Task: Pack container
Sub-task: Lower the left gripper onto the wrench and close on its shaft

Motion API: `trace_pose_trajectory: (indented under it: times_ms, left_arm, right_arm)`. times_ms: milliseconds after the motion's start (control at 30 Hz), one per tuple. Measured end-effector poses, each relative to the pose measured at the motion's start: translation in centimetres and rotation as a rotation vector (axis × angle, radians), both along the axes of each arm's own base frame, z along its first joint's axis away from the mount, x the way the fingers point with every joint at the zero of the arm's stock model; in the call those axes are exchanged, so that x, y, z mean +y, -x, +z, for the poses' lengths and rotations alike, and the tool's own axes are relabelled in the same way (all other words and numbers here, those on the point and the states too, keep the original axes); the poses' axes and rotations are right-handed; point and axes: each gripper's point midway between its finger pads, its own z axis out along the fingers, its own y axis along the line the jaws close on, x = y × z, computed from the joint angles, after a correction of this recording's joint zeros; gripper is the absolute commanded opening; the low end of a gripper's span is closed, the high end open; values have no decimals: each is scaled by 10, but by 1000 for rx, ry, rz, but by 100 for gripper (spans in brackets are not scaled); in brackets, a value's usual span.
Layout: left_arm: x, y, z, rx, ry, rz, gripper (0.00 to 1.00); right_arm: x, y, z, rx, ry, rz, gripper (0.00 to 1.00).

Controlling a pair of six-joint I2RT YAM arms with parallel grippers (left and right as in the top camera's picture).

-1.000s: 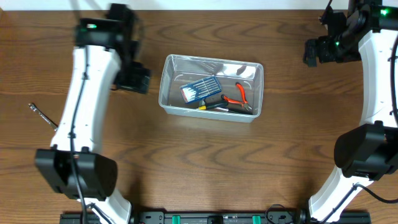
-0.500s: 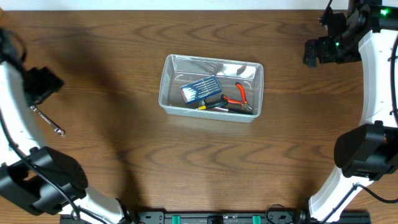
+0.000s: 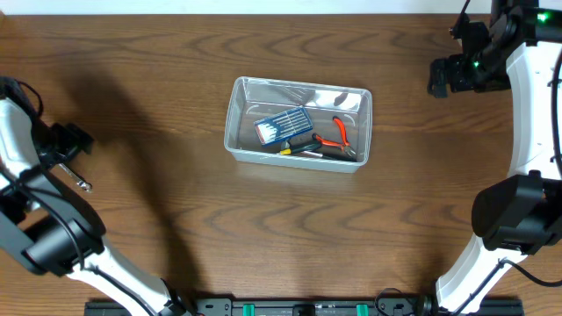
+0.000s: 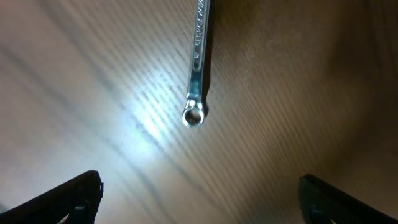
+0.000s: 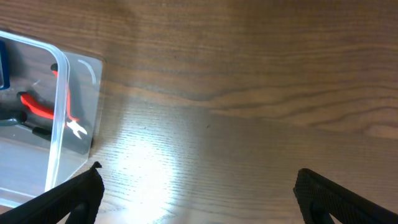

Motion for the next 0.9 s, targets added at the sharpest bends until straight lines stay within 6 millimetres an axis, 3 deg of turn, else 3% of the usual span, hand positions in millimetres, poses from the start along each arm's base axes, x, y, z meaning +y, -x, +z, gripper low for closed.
trace_pose_trajectory:
  times_ms: [200, 900]
  left_arm:
    - [8, 1, -28, 36, 29, -19, 98]
    - [35, -18, -51, -41, -16, -24, 98]
  right_arm:
    - [0, 3, -1, 13, -2, 0, 99]
    - [2, 13, -3, 53, -7, 0, 99]
